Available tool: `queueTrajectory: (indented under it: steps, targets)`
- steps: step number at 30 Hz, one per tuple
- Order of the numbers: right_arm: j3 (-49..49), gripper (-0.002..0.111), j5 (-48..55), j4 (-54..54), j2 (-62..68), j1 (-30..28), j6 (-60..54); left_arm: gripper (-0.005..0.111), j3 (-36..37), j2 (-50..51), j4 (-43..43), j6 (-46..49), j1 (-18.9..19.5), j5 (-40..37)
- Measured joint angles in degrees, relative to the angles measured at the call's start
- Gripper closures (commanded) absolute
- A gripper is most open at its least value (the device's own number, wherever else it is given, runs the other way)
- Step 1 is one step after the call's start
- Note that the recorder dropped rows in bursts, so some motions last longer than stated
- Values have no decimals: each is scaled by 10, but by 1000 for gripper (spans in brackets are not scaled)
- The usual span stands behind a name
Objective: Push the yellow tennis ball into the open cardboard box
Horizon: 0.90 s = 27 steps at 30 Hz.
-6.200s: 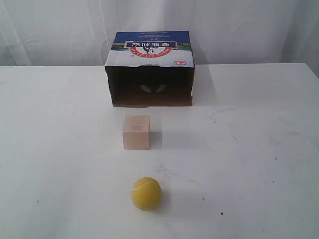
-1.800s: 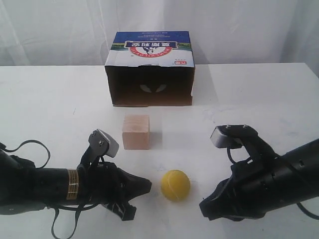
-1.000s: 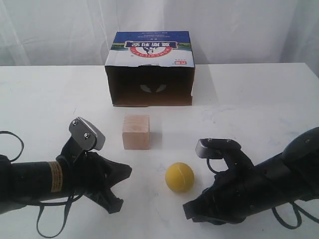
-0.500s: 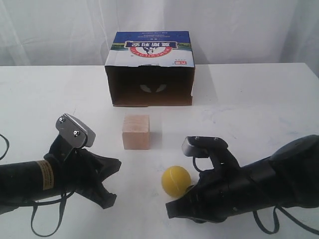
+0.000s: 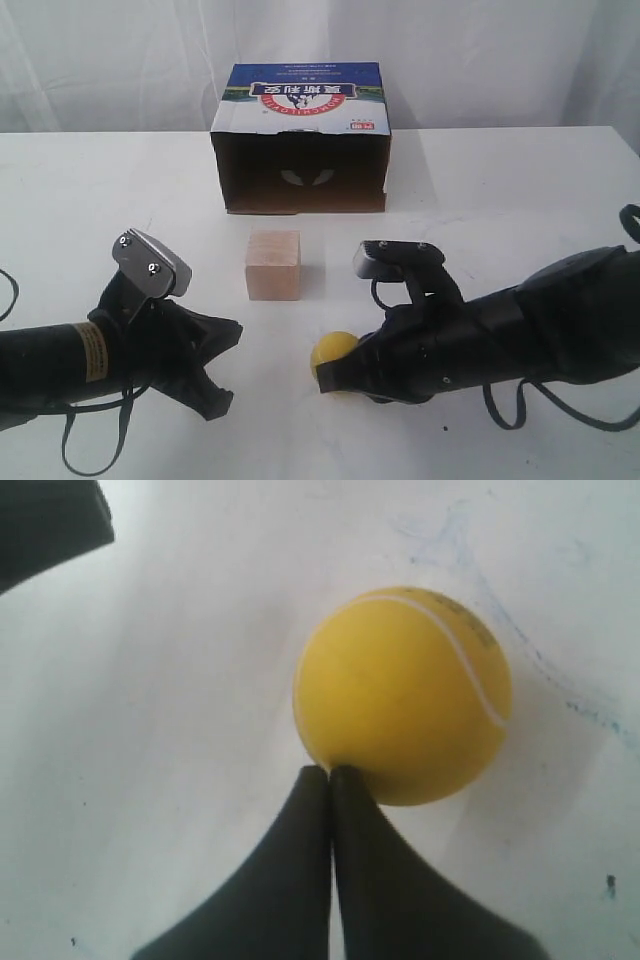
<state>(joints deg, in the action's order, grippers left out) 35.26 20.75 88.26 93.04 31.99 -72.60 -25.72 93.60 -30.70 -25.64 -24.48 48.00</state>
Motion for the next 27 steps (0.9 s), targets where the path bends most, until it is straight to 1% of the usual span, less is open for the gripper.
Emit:
queueTrajectory:
  steps: [5,9,17,27]
  targets:
    - [23,108,37,7,35,1,-3,107,0,0,0,0,0,-11]
    - [26,108,29,12,38,5,-3,107,0,0,0,0,0,-11]
    - [63,108,-63,17,38,5,-4,107,0,0,0,0,0,-12]
    - [65,108,-181,16,35,0,-4,107,0,0,0,0,0,-12]
